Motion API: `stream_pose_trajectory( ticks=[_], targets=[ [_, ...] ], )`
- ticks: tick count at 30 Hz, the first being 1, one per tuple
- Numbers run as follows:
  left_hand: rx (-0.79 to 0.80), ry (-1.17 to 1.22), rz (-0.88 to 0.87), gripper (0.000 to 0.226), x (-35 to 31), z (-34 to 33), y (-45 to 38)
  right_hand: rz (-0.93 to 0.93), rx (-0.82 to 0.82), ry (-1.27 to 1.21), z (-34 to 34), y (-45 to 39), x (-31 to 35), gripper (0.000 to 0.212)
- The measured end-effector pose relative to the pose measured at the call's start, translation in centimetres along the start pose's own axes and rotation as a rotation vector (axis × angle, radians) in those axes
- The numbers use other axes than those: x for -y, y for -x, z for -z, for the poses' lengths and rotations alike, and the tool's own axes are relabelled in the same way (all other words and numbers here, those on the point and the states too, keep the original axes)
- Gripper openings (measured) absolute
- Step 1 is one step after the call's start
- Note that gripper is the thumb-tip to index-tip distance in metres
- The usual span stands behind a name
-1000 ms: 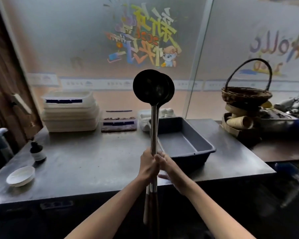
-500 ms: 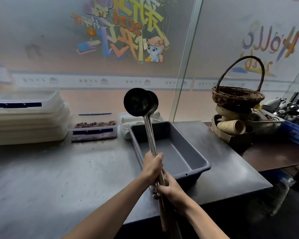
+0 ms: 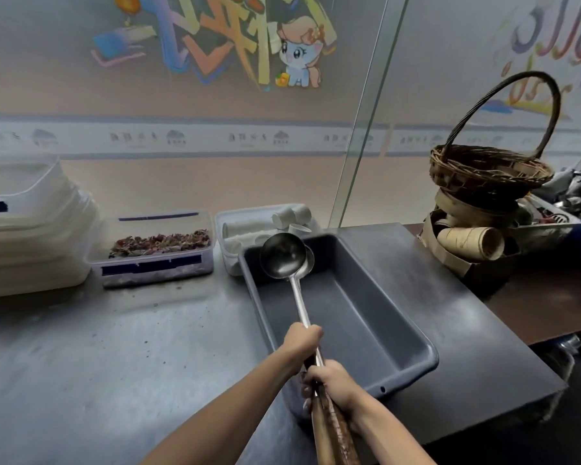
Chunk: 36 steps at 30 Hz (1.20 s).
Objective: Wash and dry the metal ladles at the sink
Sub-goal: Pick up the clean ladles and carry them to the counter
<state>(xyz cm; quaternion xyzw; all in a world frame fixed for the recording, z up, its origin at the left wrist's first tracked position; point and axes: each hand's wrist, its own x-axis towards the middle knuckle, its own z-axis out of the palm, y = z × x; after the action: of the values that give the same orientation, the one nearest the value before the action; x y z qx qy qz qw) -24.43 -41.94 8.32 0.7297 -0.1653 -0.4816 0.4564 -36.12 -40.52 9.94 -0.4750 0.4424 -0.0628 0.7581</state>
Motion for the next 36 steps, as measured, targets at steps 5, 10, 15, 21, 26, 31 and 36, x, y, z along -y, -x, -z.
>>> stream_pose_trajectory(
  ticks=[5,10,15,21,26,31,36],
  targets=[
    [-0.039,-0.039,0.088,0.024,0.8,0.0,-3.9,-0.108,0.039,0.006,0.8,-3.3,1.0,0.015],
    [-0.047,-0.044,0.151,0.014,0.9,0.6,-6.4,-0.163,0.081,0.088,1.4,-5.9,2.0,0.018],
    [-0.052,-0.027,0.210,0.017,1.4,-0.4,-8.6,-0.229,0.103,0.129,2.9,-8.4,2.1,0.019],
    [-0.143,-0.051,0.252,0.025,2.4,-2.1,-10.1,-0.235,0.098,0.272,4.6,-10.3,1.1,0.018],
    [-0.210,-0.108,0.278,0.038,1.9,-2.7,-10.1,-0.222,0.110,0.314,5.4,-10.9,1.0,0.014],
    [-0.185,-0.140,0.285,0.072,1.6,-2.7,-9.6,-0.215,0.120,0.332,6.4,-11.6,0.3,0.034],
    [-0.139,-0.207,0.240,0.078,1.6,-2.5,-8.2,-0.109,0.105,0.335,7.2,-12.2,0.0,0.034]
  ],
)
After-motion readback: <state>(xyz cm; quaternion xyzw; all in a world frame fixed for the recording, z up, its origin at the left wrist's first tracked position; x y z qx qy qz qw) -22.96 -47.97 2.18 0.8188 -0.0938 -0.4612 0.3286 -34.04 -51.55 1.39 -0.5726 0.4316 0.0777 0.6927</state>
